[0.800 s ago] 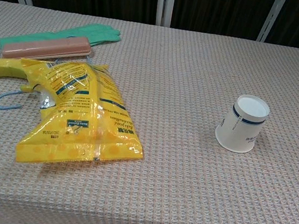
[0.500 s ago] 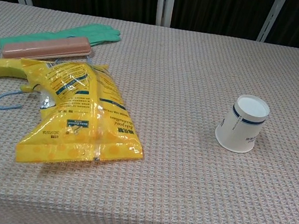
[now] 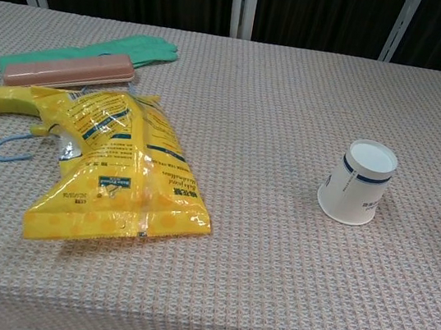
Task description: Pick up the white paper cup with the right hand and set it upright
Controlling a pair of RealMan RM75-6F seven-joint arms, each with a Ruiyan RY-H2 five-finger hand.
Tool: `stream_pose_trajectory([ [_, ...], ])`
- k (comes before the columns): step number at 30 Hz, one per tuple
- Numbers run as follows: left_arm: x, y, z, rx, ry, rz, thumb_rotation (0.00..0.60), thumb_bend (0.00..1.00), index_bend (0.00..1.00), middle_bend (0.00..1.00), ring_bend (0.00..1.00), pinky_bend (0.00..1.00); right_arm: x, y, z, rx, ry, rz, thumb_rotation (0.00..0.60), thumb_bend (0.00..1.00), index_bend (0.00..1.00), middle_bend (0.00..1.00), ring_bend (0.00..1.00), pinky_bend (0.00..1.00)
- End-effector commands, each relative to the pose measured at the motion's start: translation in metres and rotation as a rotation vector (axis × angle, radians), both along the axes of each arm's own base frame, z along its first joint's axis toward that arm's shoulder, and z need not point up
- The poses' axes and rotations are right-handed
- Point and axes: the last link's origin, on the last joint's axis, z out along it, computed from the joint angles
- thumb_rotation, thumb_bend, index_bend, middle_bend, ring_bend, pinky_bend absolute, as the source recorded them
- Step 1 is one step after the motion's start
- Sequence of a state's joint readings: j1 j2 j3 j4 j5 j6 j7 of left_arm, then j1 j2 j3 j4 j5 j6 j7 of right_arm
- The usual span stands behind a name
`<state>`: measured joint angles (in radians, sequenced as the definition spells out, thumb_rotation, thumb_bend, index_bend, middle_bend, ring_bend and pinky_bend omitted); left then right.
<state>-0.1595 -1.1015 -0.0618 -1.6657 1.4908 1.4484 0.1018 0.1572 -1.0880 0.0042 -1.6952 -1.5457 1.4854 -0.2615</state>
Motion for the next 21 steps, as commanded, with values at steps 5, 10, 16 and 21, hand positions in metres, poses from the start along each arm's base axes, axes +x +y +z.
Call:
stream_pose_trajectory([
  [5,0.004,0.003,0.002,0.008,0.003,-0.008,0.6,0.06,0.02,0.0,0.0,0.0,0.098,-0.019,-0.043,0.195,0.284,0.242,0.6,0.0,0.0,0.0,0.0,0.0],
  [10,0.002,0.004,0.004,0.008,-0.001,-0.001,0.6,0.06,0.02,0.0,0.0,0.0,0.135,-0.022,-0.082,0.266,0.44,0.337,0.6,0.0,0.0,0.0,0.0,0.0],
  [16,0.001,0.002,0.008,0.017,-0.01,-0.002,0.6,0.06,0.02,0.0,0.0,0.0,0.155,-0.029,-0.122,0.291,0.544,0.37,0.6,0.0,0.0,0.0,0.0,0.0],
  [21,0.0,0.002,0.008,0.016,-0.018,0.002,0.6,0.06,0.02,0.0,0.0,0.0,0.16,-0.035,-0.148,0.295,0.62,0.366,0.6,0.0,0.0,0.0,0.0,0.0],
])
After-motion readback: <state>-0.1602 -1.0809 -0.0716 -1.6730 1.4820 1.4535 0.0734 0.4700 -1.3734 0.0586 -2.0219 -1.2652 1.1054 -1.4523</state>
